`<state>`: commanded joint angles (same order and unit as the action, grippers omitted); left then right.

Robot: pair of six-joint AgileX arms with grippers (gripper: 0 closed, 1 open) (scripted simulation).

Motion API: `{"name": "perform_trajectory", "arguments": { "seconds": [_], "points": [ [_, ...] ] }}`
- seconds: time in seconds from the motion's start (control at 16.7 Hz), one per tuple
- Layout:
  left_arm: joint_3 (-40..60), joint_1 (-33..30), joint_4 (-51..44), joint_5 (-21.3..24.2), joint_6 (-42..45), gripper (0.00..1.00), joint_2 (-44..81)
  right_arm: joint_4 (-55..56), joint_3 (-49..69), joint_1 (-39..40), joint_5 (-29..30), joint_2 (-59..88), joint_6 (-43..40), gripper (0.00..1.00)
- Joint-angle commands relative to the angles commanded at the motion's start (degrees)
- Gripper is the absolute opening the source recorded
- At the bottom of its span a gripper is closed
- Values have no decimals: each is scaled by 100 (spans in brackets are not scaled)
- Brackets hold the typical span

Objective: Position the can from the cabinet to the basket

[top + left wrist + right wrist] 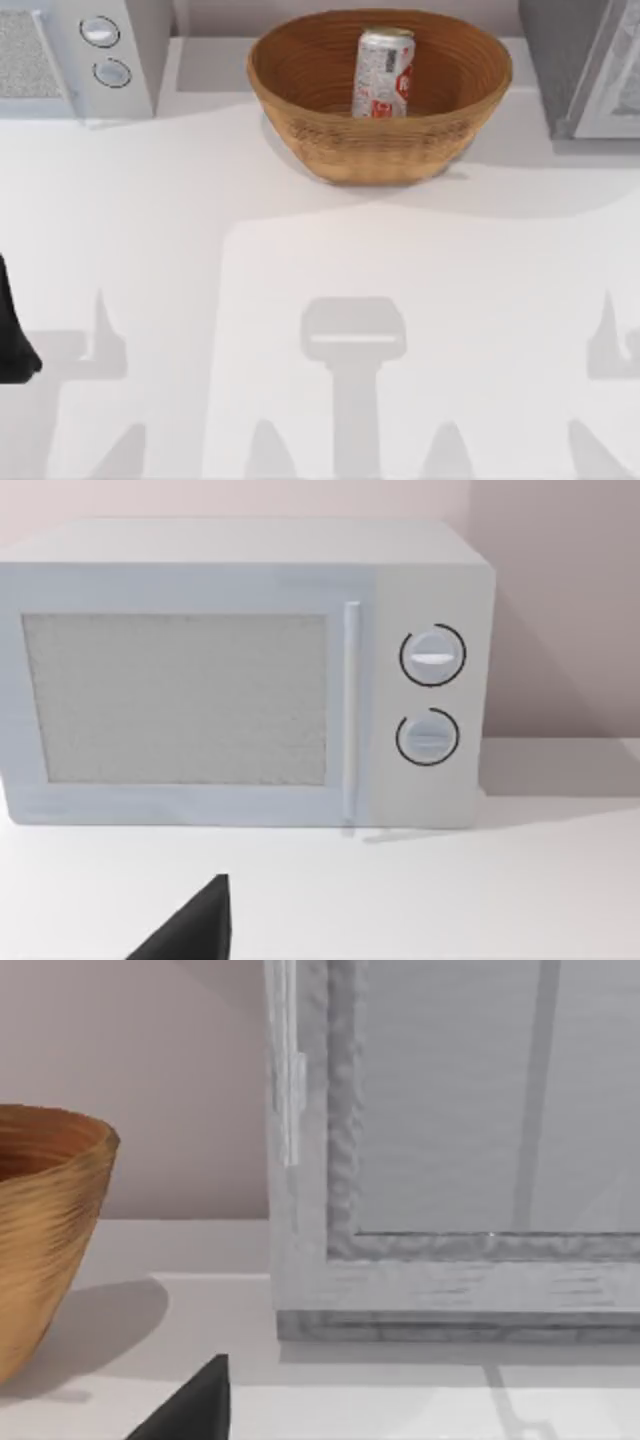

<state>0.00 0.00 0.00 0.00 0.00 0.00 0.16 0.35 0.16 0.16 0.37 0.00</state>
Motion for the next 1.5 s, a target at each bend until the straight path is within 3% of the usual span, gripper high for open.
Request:
{"name": "perform_trajectory", "arguments": {
  "seconds": [0.36, 0.6, 1.5],
  "points": [
    [0, 0, 0, 0, 0, 100, 0, -2, -24, -3, -12, -7, 0, 100],
    [0, 0, 0, 0, 0, 100, 0, 587, 184, -517, -528, 609, 18, 100],
    [0, 0, 0, 0, 0, 100, 0, 6024, 1797, -5120, -5044, 7724, 140, 100]
  ]
}}
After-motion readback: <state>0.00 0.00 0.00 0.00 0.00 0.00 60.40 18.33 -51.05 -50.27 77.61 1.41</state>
